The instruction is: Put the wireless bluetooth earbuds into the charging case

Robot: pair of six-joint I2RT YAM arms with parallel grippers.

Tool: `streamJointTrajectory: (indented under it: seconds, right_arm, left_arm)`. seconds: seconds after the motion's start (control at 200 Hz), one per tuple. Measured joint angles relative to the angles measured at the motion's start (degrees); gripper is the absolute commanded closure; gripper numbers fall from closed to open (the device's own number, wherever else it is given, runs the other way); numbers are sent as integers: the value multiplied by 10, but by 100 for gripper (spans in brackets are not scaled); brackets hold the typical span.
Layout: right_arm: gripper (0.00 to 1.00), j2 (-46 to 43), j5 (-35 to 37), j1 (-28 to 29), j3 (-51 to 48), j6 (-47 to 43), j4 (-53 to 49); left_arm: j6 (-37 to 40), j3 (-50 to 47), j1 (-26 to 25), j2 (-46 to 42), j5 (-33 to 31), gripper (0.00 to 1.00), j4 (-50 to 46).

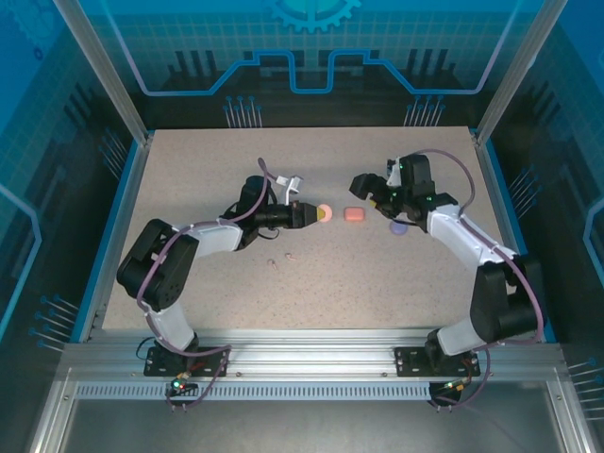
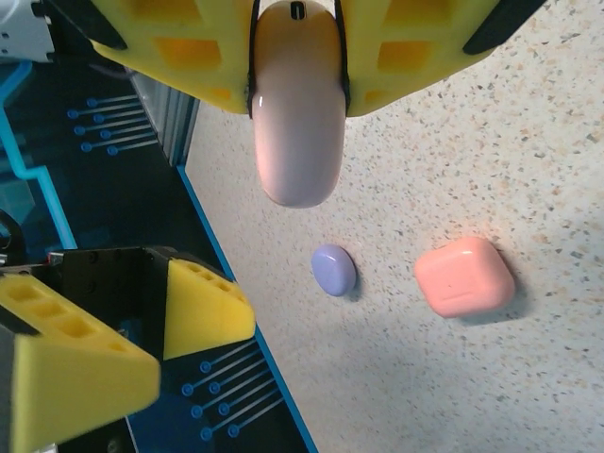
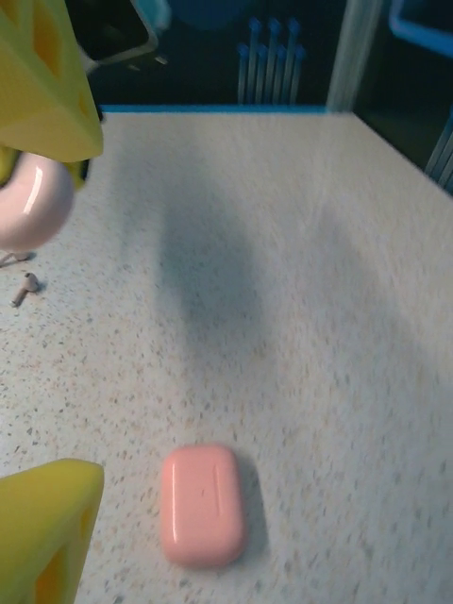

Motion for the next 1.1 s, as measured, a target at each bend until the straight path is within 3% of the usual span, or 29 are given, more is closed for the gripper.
streamJointTrajectory:
  seconds: [0.19, 0.39, 1.1]
  right_arm:
    - [17, -7, -87, 6, -53, -57, 90]
    - [19, -6, -125, 31, -65, -93, 122]
    - [29, 72, -126, 28, -83, -111, 147]
  left_arm:
    - [30, 35, 6, -5, 25, 96, -58]
    - [34, 45, 7, -5, 34, 97, -84]
    - [38, 52, 11, -5, 43, 100, -108]
